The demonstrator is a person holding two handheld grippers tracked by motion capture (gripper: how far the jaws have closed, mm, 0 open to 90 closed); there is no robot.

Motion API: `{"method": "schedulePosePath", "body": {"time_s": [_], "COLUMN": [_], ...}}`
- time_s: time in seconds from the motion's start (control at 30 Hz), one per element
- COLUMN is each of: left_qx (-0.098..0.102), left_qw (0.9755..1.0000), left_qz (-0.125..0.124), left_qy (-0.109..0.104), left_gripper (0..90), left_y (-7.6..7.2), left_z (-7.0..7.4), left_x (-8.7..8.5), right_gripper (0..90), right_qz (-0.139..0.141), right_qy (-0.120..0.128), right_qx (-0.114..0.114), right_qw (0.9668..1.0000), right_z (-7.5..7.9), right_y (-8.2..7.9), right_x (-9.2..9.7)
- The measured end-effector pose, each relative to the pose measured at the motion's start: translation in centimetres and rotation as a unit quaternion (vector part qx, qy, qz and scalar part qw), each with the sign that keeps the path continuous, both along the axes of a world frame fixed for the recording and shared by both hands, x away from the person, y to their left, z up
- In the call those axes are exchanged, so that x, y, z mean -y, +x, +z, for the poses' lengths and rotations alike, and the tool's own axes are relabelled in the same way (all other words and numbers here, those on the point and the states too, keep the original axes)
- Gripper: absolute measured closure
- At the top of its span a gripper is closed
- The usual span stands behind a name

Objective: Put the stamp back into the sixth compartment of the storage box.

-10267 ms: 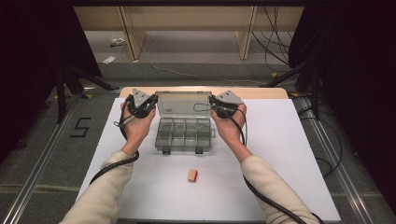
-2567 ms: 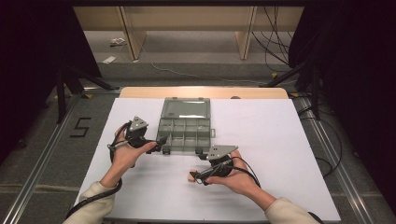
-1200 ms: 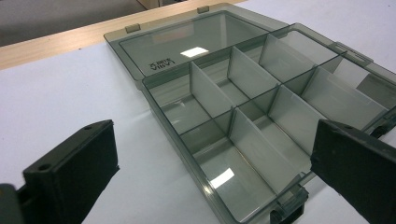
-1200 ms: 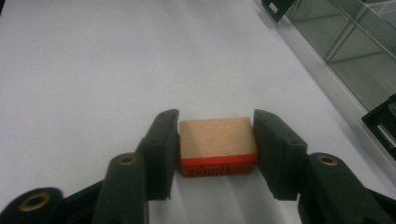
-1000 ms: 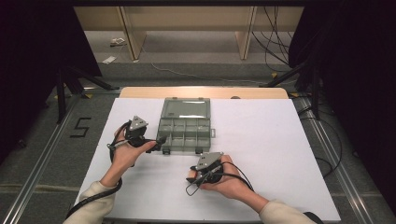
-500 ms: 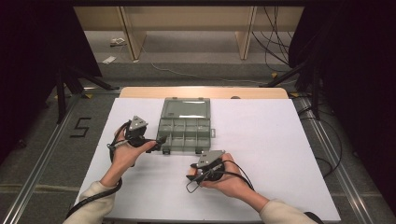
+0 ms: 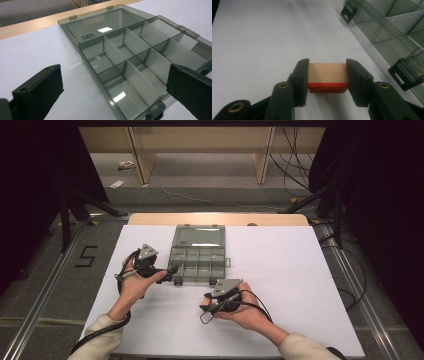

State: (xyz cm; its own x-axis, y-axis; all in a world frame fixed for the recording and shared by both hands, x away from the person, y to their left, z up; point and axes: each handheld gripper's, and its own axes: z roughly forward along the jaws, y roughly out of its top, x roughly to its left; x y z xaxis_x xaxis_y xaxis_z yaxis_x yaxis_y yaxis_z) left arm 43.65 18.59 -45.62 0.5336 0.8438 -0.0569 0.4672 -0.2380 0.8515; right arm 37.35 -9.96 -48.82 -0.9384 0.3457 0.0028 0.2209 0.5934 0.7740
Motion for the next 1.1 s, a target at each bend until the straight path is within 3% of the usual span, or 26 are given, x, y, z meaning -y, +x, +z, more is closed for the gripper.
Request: {"method": "schedulePosePath", "body": {"time_s": [1.1], "left_qx": [0.004], "left_qw": [1.0000], "left_qz": [0.000], "left_qy": [0.004], "left_gripper": [0.1], "left_y": [0.0], "left_z": [0.2], "left_x": [0.1], "right_gripper": [55.9], "right_qz": [-0.021], "right_qy": [0.020], "right_qx": [0.006], "right_qw": [0.9996], "right_z": [1.4], "right_y": [0.9], "right_x": [0.6]}}
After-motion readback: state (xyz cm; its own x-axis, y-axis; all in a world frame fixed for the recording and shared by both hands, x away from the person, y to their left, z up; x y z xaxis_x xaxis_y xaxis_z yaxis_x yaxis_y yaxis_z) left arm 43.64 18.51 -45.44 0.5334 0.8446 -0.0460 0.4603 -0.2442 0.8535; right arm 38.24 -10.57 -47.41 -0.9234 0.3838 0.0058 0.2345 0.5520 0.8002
